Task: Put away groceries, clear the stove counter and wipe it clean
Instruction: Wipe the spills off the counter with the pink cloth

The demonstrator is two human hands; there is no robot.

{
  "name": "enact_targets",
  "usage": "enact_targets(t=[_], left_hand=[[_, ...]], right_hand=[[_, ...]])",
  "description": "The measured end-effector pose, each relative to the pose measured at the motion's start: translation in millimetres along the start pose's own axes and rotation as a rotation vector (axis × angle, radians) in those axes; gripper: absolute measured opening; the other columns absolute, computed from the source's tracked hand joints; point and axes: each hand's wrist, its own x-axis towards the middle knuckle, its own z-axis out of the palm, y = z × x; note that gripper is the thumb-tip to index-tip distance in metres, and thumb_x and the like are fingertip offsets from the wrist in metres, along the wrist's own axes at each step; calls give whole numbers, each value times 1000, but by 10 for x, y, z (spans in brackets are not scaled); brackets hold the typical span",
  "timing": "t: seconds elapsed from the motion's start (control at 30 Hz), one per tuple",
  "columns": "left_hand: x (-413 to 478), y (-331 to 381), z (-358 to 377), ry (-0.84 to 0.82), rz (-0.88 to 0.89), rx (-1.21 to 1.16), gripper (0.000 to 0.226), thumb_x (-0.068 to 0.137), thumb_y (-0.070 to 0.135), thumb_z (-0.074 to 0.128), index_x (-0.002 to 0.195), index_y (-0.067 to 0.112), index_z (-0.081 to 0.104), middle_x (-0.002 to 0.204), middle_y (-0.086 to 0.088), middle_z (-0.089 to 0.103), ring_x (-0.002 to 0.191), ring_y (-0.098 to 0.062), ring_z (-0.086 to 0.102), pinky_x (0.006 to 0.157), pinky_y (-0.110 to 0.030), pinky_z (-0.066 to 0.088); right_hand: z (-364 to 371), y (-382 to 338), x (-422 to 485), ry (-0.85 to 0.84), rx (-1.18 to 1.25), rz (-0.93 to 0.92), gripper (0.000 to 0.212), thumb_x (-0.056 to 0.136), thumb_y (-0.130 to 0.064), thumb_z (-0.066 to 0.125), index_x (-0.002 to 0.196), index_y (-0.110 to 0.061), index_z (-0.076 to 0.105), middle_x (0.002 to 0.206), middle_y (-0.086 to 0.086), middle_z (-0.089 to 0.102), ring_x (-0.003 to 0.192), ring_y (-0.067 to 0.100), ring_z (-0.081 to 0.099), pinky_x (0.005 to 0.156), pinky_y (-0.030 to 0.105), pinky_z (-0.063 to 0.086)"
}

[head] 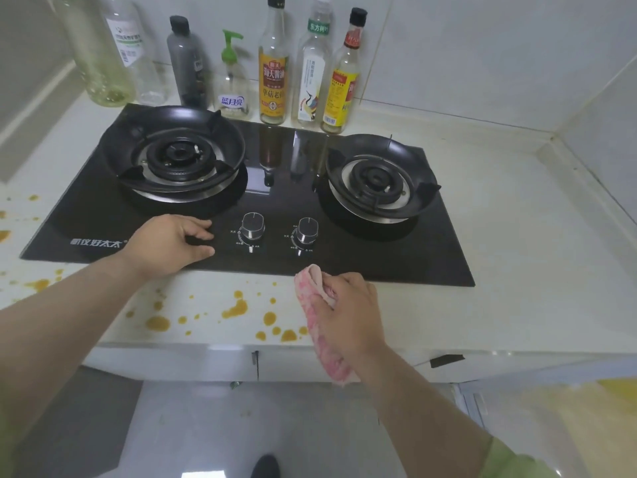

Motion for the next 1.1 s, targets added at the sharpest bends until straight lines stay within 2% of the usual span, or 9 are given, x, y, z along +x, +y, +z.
enact_targets(t=[0.13,0.33,0.63,0.77,0.93,1.1], left_hand=[[-3,1,0,1,5,5,27,74,21,78,101,18,75,126,4,62,116,-10,56,101,-24,37],[-2,-28,11,13,16,0,28,76,23,76,104,18,74,127,5,62,117,-8,55,98,-17,33],[34,-137,-25,-24,105,60,33,79,36,71,110,26,71,130,13,58,122,-8,51,104,-32,40],[47,-159,-75,-30,164,107,32,80,37,70,110,27,71,130,13,58,122,-8,51,101,-30,42],[60,-167,-151,-70,215,138,33,81,36,69,113,28,69,132,14,56,125,-7,48,101,-28,40],[84,-297,-307,-171,299,120,33,85,23,66,118,18,67,137,4,53,127,-12,47,107,-23,31]], right_hand=[[25,2,4,26,-28,4,33,92,-37,53,125,-32,59,108,-13,42,101,8,33,87,19,31],[74,-30,1,67,-61,34,33,93,-38,52,124,-30,60,107,-15,41,101,6,34,89,19,31],[270,-294,-48,155,-97,128,31,95,-38,50,123,-30,60,114,-8,50,99,9,35,87,22,33],[467,-595,-61,110,-83,99,32,95,-39,49,125,-35,57,115,-9,49,97,10,33,86,21,31],[720,-991,-73,66,-46,77,35,94,-46,46,127,-39,54,117,-12,47,108,14,39,90,21,32],[748,-1054,-71,50,-14,77,33,94,-40,50,126,-38,56,113,-15,45,104,11,36,92,21,33]])
